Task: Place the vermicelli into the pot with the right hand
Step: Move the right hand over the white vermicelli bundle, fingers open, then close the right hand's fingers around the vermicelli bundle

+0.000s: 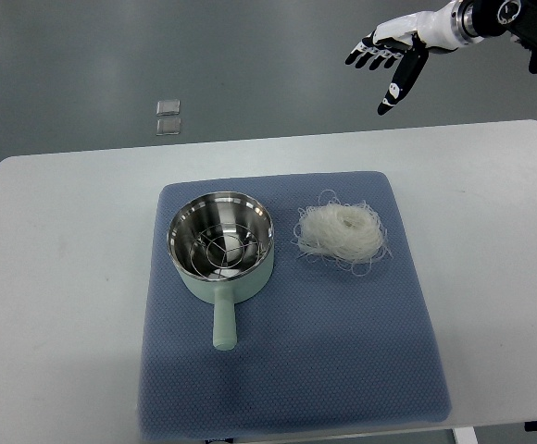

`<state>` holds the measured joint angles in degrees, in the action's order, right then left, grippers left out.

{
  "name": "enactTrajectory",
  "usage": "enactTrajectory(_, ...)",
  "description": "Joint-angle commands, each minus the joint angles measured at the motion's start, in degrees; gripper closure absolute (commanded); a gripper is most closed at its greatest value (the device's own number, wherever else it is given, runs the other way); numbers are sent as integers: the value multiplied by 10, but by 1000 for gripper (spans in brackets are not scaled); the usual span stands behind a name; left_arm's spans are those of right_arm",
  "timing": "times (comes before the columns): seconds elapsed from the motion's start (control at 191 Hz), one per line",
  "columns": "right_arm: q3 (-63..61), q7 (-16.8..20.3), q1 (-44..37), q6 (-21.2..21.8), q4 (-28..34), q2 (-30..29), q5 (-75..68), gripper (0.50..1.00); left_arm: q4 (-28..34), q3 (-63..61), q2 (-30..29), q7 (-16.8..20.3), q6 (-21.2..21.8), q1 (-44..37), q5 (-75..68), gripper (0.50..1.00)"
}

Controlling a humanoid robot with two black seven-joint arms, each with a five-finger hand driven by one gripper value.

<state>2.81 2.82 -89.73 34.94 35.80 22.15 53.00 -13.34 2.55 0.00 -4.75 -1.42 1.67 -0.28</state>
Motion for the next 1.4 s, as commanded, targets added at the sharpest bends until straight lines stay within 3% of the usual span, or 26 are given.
enactTrajectory(0.0, 41, 17, -30, 1, 26, 3, -2, 570, 0, 0, 0, 0, 0, 2, 0, 500)
enactTrajectory(0.246, 37, 22, -22, 1, 142, 42, -18, 570, 3, 1, 0, 1, 0, 2, 0, 500)
enactTrajectory(1.087, 35, 18, 127, 0, 143, -15, -10, 570, -1, 0, 0, 0, 0, 0, 0, 500)
enactTrajectory(1.395, 35, 16, 154, -42, 139, -27, -5, 572, -2, 0, 0, 0, 0, -1, 0, 500)
